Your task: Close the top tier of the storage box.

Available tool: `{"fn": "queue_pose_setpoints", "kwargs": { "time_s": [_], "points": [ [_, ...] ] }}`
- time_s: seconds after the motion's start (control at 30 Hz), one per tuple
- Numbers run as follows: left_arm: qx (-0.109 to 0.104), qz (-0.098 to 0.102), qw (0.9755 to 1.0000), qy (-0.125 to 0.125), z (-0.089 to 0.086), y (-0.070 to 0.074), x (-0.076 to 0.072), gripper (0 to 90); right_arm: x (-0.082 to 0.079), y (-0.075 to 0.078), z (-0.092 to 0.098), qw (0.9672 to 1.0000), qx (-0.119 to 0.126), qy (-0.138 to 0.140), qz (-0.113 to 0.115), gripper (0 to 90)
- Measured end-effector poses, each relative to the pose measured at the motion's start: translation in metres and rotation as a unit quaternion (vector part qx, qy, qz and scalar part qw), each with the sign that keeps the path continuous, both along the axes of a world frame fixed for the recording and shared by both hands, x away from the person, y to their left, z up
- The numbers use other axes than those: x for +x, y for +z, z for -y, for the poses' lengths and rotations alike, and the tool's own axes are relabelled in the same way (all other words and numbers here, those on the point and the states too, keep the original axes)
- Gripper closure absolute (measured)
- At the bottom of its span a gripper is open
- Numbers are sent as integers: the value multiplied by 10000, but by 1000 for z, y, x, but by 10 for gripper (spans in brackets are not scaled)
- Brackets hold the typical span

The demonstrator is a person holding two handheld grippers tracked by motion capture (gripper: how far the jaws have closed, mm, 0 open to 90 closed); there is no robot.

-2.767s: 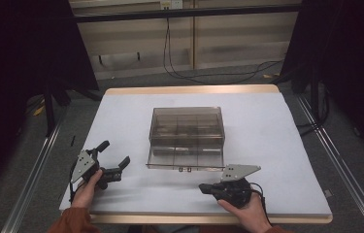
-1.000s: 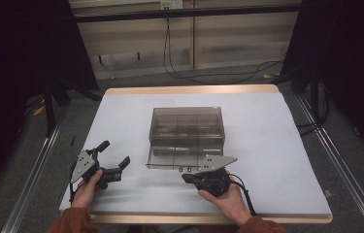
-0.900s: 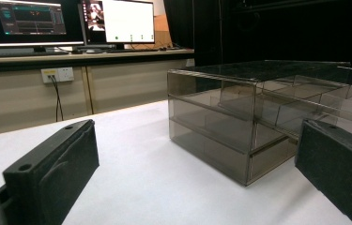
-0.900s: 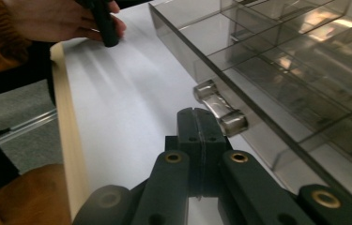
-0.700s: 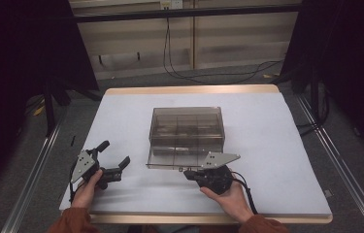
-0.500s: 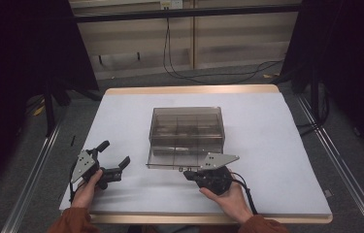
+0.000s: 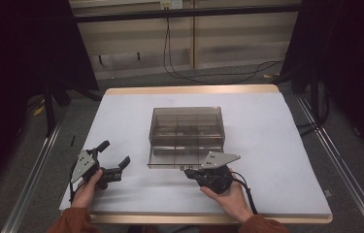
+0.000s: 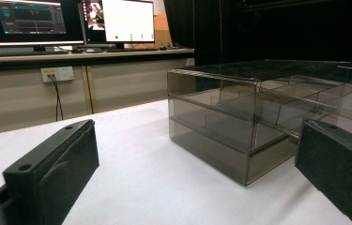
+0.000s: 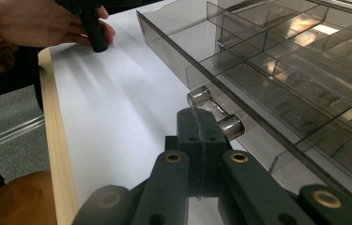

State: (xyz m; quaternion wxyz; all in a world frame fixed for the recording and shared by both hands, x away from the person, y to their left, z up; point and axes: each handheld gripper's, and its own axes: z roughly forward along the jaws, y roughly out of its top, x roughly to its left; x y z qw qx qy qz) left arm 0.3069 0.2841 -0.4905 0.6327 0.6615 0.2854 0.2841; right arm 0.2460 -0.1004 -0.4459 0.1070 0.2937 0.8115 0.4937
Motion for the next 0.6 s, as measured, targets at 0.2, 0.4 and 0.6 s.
{"fn": "queue_pose_setpoints", "kwargs": {
  "time_s": [0.2, 0.4, 0.6],
  "points": [
    [6, 8, 10000, -1, 0, 0, 0, 0, 0, 0, -1, 10000, -6, -11, 22, 900],
    [2, 3, 10000, -2, 0, 0, 0, 0, 0, 0, 0, 10000, -9, 10, 39, 900],
    [-6, -8, 10000, -12, 0, 0, 0, 0, 0, 0, -1, 10000, -33, -4, 85, 900]
  ]
}}
